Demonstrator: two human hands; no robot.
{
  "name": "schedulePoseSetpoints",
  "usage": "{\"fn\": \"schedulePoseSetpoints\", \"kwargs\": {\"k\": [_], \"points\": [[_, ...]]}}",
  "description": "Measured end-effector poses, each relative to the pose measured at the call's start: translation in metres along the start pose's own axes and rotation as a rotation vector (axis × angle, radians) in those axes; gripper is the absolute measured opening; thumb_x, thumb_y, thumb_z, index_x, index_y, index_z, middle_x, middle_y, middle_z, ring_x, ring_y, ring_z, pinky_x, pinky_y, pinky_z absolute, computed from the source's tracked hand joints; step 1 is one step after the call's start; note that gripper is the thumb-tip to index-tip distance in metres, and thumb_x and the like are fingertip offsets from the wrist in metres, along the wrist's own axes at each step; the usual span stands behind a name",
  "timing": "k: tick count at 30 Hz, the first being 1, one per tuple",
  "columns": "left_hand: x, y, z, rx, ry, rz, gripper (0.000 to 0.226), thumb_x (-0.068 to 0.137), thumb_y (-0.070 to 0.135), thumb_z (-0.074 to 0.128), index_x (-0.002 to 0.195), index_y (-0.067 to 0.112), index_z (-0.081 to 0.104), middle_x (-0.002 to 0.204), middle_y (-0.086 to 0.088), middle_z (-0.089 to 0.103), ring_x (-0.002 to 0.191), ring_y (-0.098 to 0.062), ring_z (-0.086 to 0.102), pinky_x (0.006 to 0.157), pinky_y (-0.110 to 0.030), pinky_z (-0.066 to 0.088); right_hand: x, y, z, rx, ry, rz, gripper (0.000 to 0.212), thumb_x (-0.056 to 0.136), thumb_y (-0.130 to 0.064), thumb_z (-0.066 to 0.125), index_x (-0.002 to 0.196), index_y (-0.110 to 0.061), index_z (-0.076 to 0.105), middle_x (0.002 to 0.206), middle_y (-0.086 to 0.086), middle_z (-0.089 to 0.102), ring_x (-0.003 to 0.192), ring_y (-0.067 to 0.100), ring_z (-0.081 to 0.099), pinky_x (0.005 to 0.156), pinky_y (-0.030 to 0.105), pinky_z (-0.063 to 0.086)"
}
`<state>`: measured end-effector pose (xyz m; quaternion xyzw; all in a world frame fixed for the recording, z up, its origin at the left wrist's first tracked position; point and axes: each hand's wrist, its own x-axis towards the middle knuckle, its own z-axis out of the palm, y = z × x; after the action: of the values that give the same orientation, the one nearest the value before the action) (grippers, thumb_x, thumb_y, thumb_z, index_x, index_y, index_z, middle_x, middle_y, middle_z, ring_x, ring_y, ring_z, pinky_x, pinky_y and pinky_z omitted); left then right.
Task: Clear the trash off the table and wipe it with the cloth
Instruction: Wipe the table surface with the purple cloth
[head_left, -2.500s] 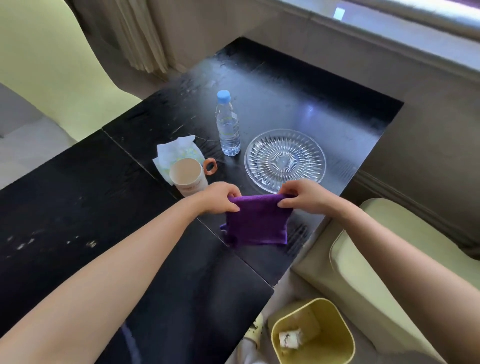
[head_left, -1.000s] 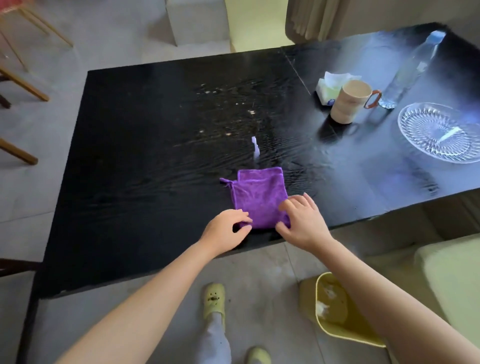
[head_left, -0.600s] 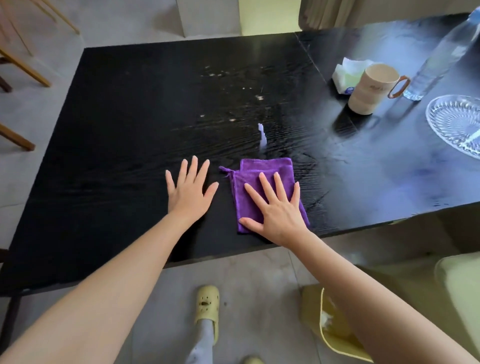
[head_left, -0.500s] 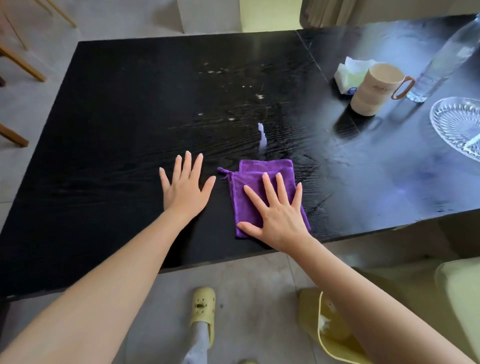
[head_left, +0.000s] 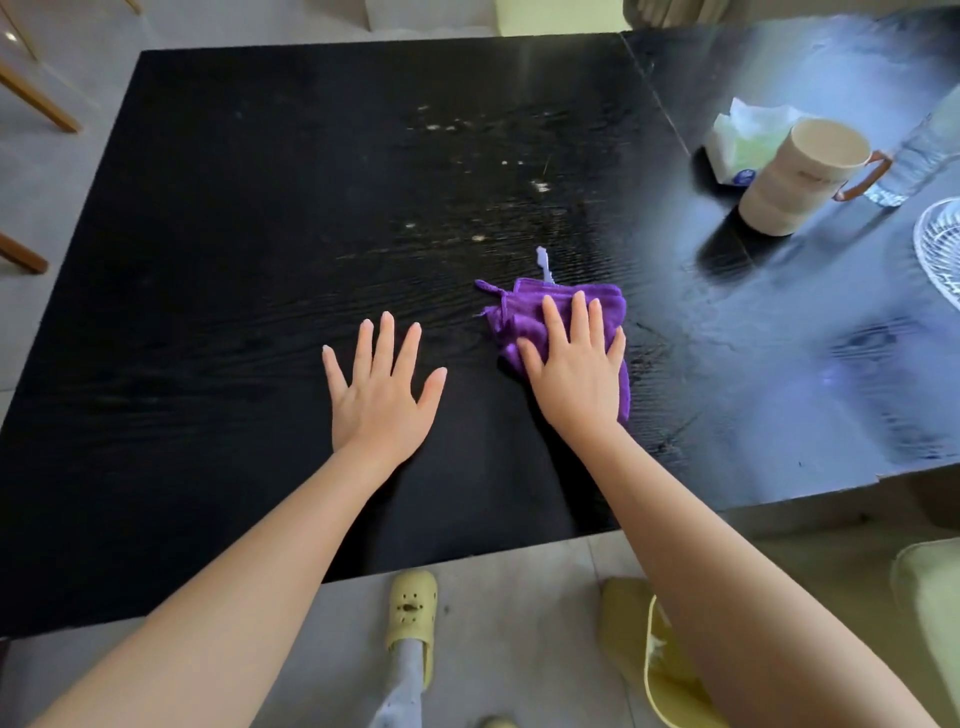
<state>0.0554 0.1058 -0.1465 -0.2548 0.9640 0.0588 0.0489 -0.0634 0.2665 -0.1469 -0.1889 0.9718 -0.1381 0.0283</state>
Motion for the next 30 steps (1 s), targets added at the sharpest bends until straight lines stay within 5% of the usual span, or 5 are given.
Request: {"fn": "schedulePoseSetpoints", "kwargs": {"k": [5,9,17,30], "points": [[0.0,0.0,0.0,0.005,0.007,0.006,0.066,0.092,0.059,0.005,0.15,0.03,-0.002,0.161,0.0,-0.006,0.148,-0.02,-0.01,0.117,-0.054,-0.006,0.03,-0.001,-0.002,0.4,0.293,0.161,0.038,0.096,-0.026,0.038,0.129,-0.012,0.049,0.137,0.005,0.054,0.127,0.028,0.046,0.108,0.047,0.032],[-0.001,0.0,0.0,-0.002,0.012,0.006,0.066,0.091,0.059,0.006,0.15,0.029,-0.001,0.161,-0.001,-0.005,0.148,-0.021,-0.011,0.116,-0.055,-0.007,0.058,-0.003,-0.009,0.621,0.344,0.254,0.037,0.096,-0.028,0.036,0.127,-0.014,0.052,0.13,0.003,0.059,0.124,0.025,0.048,0.113,0.046,0.025],[-0.001,0.001,0.003,0.032,0.036,0.008,0.069,0.089,0.06,0.0,0.15,0.028,0.0,0.161,-0.002,-0.003,0.148,-0.022,-0.008,0.116,-0.055,-0.005,0.14,-0.006,-0.005,0.067,-0.102,0.055,0.055,0.09,-0.06,0.029,0.142,-0.043,0.029,0.159,0.006,0.013,0.147,0.029,0.0,0.115,0.056,-0.005],[-0.001,0.0,0.0,0.014,-0.021,0.01,0.065,0.093,0.058,0.008,0.15,0.028,0.0,0.161,-0.001,-0.007,0.148,-0.021,-0.011,0.117,-0.056,-0.006,0.075,0.066,-0.025,0.004,-0.104,-0.51,0.051,0.086,-0.048,0.039,0.125,-0.023,0.06,0.124,0.014,0.059,0.124,0.035,0.049,0.107,0.049,0.034]]}}
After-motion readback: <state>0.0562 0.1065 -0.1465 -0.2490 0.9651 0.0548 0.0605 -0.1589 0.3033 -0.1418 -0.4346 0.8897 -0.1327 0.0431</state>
